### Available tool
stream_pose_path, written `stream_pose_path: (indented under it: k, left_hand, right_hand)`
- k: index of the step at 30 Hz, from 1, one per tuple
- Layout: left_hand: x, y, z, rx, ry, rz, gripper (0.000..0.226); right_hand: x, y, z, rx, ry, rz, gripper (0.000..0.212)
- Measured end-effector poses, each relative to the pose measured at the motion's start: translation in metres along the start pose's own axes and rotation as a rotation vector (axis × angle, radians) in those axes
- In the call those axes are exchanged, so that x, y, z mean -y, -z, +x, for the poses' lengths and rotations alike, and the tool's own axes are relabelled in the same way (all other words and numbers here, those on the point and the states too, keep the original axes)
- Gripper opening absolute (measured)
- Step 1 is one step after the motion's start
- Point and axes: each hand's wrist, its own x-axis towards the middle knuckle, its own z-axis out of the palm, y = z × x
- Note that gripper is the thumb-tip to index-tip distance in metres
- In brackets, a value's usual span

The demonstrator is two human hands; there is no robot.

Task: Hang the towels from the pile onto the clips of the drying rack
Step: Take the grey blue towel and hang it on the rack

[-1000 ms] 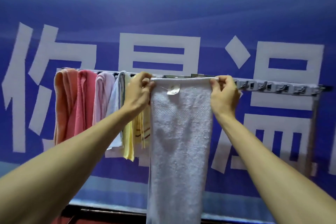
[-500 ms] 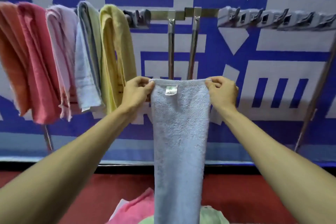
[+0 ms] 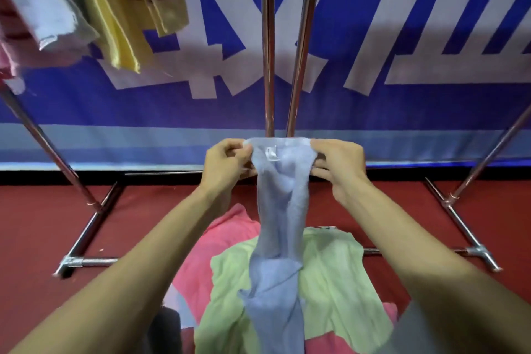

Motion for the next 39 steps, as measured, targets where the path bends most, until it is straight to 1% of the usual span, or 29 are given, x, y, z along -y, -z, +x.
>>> stream_pose_path:
  k: [3,5,7,8,12,16,19,22,25,27,29,32,35,37,39]
  left_hand:
    - [-0.007,-0.003,0.005,-0.002,-0.059,-0.001,0.014]
    - [-0.004,-0.003,0.003,-0.026,-0.146,0.141,0.01]
    - [-0.001,-0.004,-0.003,0.014,-0.246,0.285,0.004]
    - [-0.001,-0.006,-0.006,0.036,-0.268,0.314,0.003]
    - [-0.002,-0.01,-0.014,0.019,-0.272,0.33,0.004]
    - [-0.004,-0.011,-0.022,0.051,-0.293,0.413,0.006]
    - [-0.004,-0.011,-0.026,0.073,-0.272,0.383,0.015]
    - [-0.004,-0.01,-0.029,0.109,-0.268,0.4,0.024]
    - [-0.01,-0.01,-0.035,0.192,-0.31,0.451,0.047]
    - [-0.013,-0.01,-0.038,0.24,-0.327,0.432,0.061]
    - [-0.011,-0.011,-0.038,0.237,-0.3,0.379,0.065]
    - [-0.008,-0.008,-0.034,0.218,-0.219,0.312,0.074]
    - [-0.01,-0.003,-0.028,0.225,-0.189,0.277,0.08]
    - [-0.012,0.0,-0.027,0.249,-0.195,0.291,0.081]
    - [-0.012,0.001,-0.029,0.284,-0.244,0.379,0.081]
  right_hand:
    - [0.006,-0.012,-0.005,0.076,0.044,0.027,0.006]
    - [0.005,-0.018,-0.012,0.108,0.028,0.008,0.008]
    - [0.002,-0.022,-0.019,0.139,0.01,-0.014,0.011]
    - [0.001,-0.024,-0.022,0.159,0.009,-0.024,0.013]
    - [0.001,-0.025,-0.03,0.215,0.046,-0.04,0.011]
    - [0.001,-0.021,-0.036,0.231,0.031,-0.039,0.01]
    - [0.0,-0.019,-0.04,0.264,0.019,-0.051,0.015]
    - [0.001,-0.016,-0.038,0.27,0.015,-0.021,0.014]
    - [0.003,-0.013,-0.036,0.29,0.045,-0.027,0.013]
    - [0.003,-0.013,-0.036,0.303,0.073,-0.057,0.006]
    - [0.004,-0.013,-0.036,0.314,0.074,-0.046,0.004]
    - [0.011,-0.007,-0.034,0.338,0.074,-0.039,0.008]
    - [0.018,0.0,-0.031,0.382,0.083,-0.065,0.011]
    - [0.018,0.002,-0.031,0.392,0.093,-0.075,0.012]
    - [0.017,0.003,-0.032,0.399,0.097,-0.078,0.009]
